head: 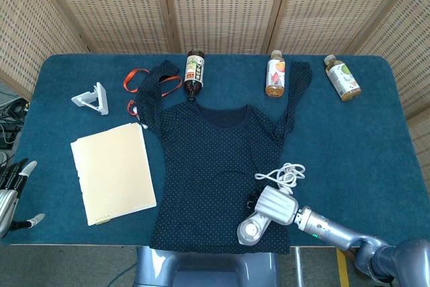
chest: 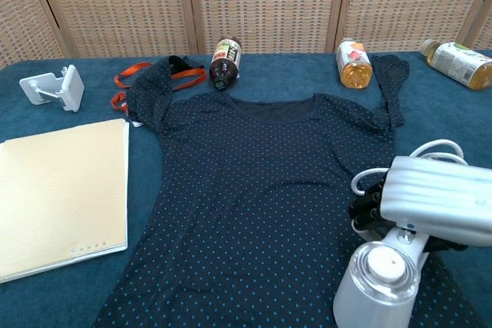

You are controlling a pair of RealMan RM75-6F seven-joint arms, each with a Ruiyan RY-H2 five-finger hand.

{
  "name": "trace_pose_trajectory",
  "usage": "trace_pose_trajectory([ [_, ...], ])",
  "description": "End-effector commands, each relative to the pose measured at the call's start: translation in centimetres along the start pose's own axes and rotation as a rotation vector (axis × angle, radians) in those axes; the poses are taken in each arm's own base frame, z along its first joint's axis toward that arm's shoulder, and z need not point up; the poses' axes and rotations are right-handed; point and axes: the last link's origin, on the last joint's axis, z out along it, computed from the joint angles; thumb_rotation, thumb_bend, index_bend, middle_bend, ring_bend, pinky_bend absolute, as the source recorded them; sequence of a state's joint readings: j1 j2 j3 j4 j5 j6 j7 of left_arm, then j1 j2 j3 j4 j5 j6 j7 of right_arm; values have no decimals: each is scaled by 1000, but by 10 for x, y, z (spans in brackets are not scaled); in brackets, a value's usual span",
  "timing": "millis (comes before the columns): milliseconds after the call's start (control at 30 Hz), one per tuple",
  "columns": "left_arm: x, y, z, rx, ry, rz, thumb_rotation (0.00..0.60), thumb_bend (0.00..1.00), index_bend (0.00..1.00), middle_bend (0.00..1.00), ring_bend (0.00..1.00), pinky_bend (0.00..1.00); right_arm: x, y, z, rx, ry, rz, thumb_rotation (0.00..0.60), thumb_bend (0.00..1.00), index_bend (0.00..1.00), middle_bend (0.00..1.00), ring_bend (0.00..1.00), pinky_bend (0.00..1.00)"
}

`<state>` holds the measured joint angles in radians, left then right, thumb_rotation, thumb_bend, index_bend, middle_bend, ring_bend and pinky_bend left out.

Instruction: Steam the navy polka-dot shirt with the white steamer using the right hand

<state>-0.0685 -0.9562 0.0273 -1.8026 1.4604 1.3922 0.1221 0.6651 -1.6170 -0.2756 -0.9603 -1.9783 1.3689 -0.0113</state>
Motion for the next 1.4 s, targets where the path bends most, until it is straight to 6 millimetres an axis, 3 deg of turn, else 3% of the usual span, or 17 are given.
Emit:
trace_pose_trajectory([
  [33,0,0,0,0,0,0,600,0,0,0,0,0,3,-8,-4,30,-6,-9,600,1000,701,567,640,895],
  [267,0,0,0,-2,2,0,600,0,0,0,0,0,3,1,-6,-11,-26,-33,600,1000,701,567,640,894],
  [567,1,2,-1,-5,4,-1,600,0,0,0,0,0,-5,43,-5,-159,-62,-66,600,1000,701,567,640,894],
  [733,0,3,0,-6,1,2,600,0,0,0,0,0,-3,57,2,-210,-50,-54,600,1000,701,567,640,895],
  [967,-1,3,0,-7,-4,4,600,0,0,0,0,0,3,58,32,-222,-14,-30,600,1000,702,567,640,894],
  [1400,-2,-1,3,8,-9,-2,600,0,0,0,0,0,11,42,105,-237,20,15,600,1000,701,567,640,894],
])
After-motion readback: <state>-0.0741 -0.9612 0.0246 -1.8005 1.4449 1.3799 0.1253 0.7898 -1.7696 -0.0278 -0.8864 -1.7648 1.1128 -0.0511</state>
